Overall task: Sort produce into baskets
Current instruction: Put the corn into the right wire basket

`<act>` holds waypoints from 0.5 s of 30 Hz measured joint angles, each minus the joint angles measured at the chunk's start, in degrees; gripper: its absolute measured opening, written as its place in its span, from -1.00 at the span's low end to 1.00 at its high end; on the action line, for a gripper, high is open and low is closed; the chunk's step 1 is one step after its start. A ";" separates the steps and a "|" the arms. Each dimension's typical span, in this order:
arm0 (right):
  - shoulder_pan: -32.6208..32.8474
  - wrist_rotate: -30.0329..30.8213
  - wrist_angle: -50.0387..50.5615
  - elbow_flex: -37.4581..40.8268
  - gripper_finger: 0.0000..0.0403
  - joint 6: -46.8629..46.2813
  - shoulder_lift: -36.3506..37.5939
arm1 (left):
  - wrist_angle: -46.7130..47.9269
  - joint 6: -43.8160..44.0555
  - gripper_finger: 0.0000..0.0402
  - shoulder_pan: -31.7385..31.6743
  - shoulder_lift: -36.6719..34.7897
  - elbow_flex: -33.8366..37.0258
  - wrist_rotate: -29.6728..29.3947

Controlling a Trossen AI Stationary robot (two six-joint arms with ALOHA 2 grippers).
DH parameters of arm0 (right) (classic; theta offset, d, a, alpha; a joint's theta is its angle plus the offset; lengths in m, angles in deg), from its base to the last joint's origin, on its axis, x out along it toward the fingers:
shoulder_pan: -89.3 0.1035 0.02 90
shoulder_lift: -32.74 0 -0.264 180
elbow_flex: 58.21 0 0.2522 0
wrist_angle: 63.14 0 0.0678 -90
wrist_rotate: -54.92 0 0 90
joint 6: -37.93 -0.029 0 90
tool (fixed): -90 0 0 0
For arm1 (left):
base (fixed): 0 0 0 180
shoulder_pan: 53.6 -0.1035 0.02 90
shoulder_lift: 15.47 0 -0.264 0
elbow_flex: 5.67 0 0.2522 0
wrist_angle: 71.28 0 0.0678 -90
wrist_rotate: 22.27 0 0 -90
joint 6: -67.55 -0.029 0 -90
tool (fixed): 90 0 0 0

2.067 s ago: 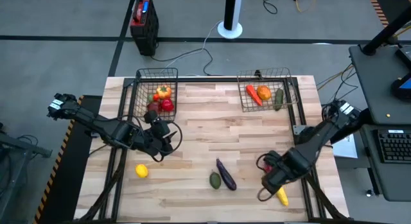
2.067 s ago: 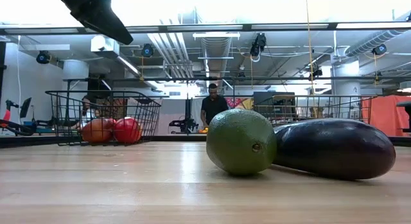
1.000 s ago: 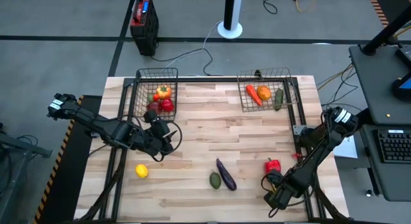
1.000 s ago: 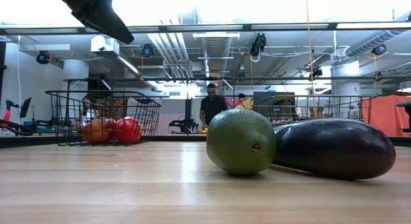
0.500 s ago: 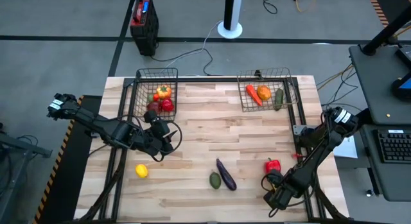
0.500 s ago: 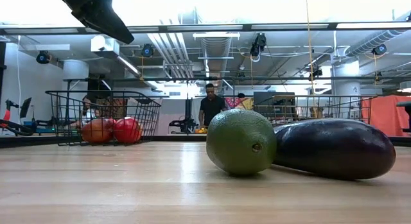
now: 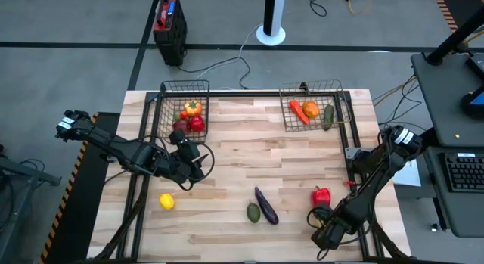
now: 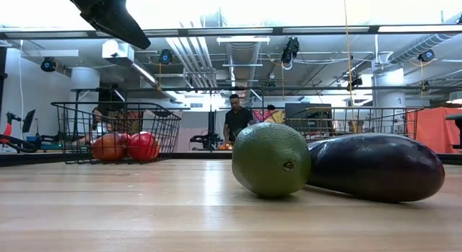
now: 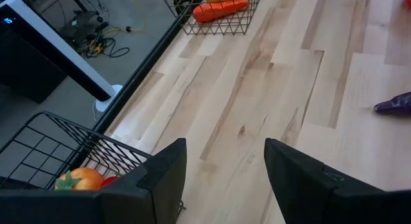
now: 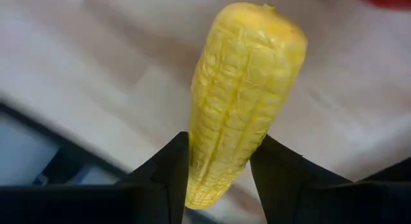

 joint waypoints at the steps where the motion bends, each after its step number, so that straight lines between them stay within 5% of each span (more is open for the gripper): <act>1: 0.00 -0.21 -0.23 -0.61 -0.31 0.71 0.21 | -0.02 0.00 -0.05 -0.01 -0.01 0.00 0.01; 6: -0.72 0.97 -3.69 -4.50 -0.31 6.52 0.68 | -0.34 0.00 -0.05 -0.01 -0.01 0.00 0.00; 15: -13.61 15.72 -4.29 -15.87 -0.31 30.76 0.79 | -0.87 0.00 -0.05 -0.02 -0.01 0.00 0.00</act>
